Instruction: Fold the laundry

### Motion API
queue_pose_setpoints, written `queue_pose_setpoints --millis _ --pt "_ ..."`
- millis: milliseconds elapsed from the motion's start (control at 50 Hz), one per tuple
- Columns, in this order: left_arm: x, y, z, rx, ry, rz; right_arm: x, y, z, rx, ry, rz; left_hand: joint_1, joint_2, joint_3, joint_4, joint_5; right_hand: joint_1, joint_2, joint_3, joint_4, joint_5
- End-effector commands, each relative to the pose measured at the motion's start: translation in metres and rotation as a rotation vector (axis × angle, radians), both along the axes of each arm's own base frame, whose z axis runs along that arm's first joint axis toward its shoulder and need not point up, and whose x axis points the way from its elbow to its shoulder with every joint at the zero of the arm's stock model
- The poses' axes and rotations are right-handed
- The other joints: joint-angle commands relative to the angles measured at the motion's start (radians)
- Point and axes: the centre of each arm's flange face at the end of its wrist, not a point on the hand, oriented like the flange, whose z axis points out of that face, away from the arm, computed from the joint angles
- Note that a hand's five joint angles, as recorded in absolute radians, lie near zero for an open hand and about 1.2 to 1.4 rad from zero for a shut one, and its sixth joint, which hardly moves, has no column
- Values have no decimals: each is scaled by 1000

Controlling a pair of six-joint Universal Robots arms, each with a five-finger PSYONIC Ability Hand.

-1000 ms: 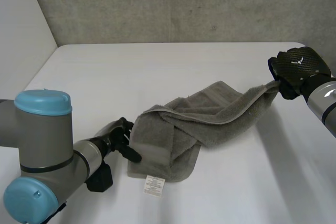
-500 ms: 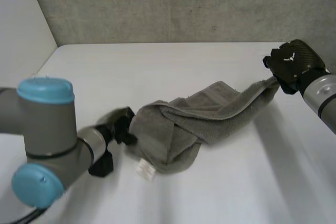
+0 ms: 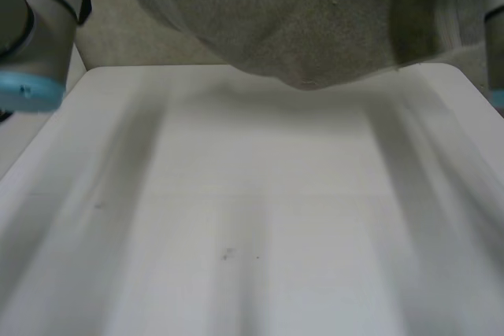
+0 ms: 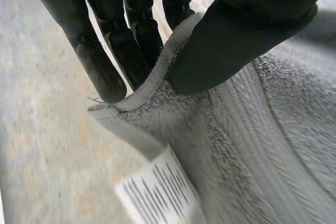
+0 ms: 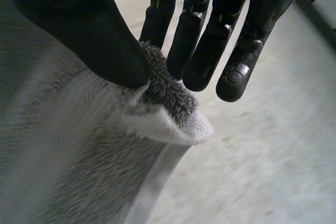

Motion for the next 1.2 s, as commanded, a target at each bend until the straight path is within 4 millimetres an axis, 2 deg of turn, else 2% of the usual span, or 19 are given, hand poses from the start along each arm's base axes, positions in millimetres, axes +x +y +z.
queue_pose_setpoints --millis 20,40,60,100,120,140,160,200,260,360,540,580,700,800,880,940,1020,1080,1200 --pt "10 14 -96 272 -100 12 8 11 -86 373 146 109 204 179 180 179 185 439 220 206 200 234" --pt "15 19 -120 340 -125 19 7 15 -109 467 186 142 204 179 180 179 185 439 220 206 200 234" --pt "15 19 -120 340 -126 19 7 15 -109 468 186 143 204 179 180 179 185 439 220 206 200 234" --pt "22 31 -166 471 -172 24 -7 21 -153 664 226 169 204 179 180 179 185 439 220 206 200 234" --pt "22 31 -166 472 -172 24 -7 21 -153 664 227 170 204 179 180 179 185 439 220 206 200 234" --pt "26 37 -186 526 -191 26 -12 28 -170 746 240 184 204 179 180 179 185 439 220 206 200 234" --pt "26 38 -186 527 -192 26 -17 36 -185 823 250 187 204 179 180 179 185 439 220 206 200 234" --pt "31 54 -220 624 -230 13 -20 45 -199 896 265 193 204 179 180 179 185 439 220 206 200 234" --pt "35 73 -243 706 -263 -9 -29 61 -215 995 306 174 204 179 180 179 185 439 220 206 200 234" --pt "38 97 -253 773 -319 -36 -51 79 -224 1115 370 115 204 179 180 179 185 439 220 206 200 234" --pt "55 139 -216 843 -495 -24 -72 115 -179 1191 501 43 204 179 180 179 185 439 220 206 200 234" --pt "63 158 -183 824 -548 -21 -87 129 -153 1201 555 -4 204 179 180 179 185 439 220 206 200 234" --pt "71 184 -104 614 -601 5 -113 134 -92 1079 600 -140 204 179 180 179 185 439 220 206 200 234" --pt "70 181 -84 512 -641 28 -110 130 -78 1042 539 -136 204 179 180 179 185 439 220 206 200 234" --pt "67 172 -93 537 -688 26 -112 124 -83 1054 511 -128 204 179 180 179 185 439 220 206 200 234" --pt "61 153 -120 622 -734 7 -109 110 -105 1081 523 -103 204 179 180 179 185 439 220 206 200 234" --pt "49 120 -164 723 -776 -19 -74 99 -135 1088 611 -42 204 179 180 179 185 439 220 206 200 234" --pt "40 96 -189 770 -796 -32 -65 85 -158 1135 656 -93 204 179 180 179 185 439 220 206 200 234" --pt "26 57 -203 761 -793 -29 -43 63 -177 1128 732 -149 204 179 180 179 185 439 220 206 200 234"
